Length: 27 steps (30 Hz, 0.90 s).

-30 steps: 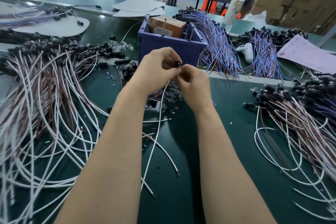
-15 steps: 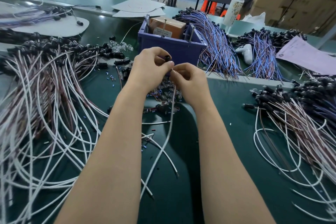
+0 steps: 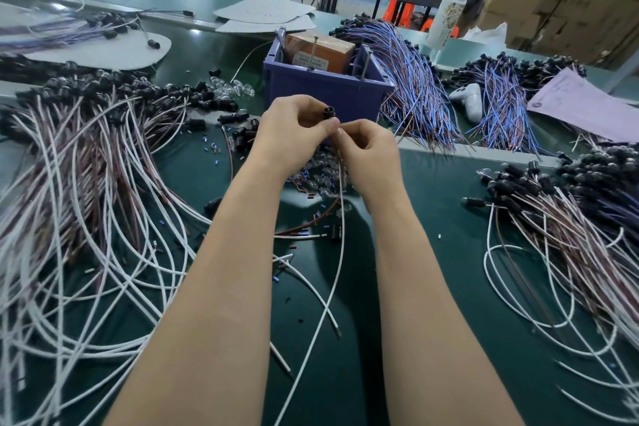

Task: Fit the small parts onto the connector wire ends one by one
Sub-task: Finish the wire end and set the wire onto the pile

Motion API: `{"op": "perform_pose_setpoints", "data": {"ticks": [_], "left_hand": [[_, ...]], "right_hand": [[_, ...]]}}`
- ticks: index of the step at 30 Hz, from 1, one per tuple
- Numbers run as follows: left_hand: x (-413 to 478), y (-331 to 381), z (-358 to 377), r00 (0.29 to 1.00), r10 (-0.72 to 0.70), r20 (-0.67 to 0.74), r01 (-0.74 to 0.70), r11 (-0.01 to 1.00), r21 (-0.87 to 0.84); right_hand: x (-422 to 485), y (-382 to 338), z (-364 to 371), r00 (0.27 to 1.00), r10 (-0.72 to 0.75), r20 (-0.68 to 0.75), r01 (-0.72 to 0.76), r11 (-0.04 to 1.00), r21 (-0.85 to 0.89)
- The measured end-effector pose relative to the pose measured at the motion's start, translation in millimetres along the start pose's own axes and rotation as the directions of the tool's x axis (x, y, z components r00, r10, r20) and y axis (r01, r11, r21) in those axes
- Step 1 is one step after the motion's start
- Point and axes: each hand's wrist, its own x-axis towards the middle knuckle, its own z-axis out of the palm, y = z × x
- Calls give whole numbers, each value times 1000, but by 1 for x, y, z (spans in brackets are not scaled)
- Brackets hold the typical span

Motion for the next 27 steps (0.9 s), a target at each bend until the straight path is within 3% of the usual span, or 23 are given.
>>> {"op": "perform_pose_setpoints", "data": {"ticks": [14,27], "left_hand": [[-1,8,-1,994,110,19,-110,993,41],[-4,19,-3,980,191,60,-196,976,94]], "right_hand": [[-8,5,12,989,-92,-112,96,995,27],[-8,7,9,983,-130,-130,131,991,4]]}}
